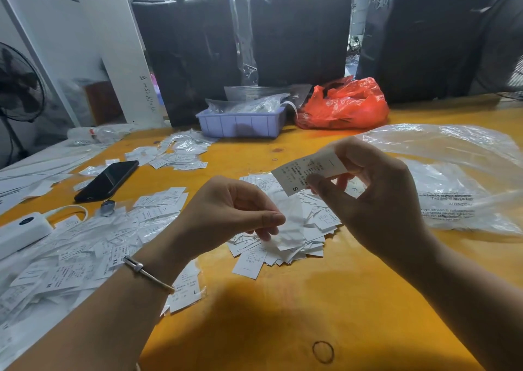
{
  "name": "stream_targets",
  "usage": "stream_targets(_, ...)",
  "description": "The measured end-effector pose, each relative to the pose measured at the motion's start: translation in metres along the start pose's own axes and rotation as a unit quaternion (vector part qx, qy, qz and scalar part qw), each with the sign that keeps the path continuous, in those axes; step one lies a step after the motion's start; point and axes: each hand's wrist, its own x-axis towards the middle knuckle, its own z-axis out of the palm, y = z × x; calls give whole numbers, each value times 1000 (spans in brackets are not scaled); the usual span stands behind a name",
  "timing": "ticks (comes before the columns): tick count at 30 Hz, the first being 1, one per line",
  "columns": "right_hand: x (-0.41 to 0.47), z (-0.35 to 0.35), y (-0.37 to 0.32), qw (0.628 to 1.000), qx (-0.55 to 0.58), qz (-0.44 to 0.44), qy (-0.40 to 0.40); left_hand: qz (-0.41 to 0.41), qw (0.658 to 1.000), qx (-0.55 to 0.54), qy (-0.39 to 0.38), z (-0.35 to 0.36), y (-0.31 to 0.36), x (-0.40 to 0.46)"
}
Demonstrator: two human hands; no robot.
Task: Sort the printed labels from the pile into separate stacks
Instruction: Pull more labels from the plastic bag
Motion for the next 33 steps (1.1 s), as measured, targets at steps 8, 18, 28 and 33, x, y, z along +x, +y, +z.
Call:
stream_targets(8,0,-2,-1,999,38,-14,-22,6,1000,15,10,-1,0,0)
stream_targets(18,1,-3,0,998,18,-41,-50,-1,1000,12,-13,1,0,0)
stream_targets(28,3,-7,2,996,38,-10,-82,-1,1000,12,-17,-1,-1,1)
stream_targets(33,1,-4,4,986,83,49,-138,-2,1000,7,-25,-1,-1,0)
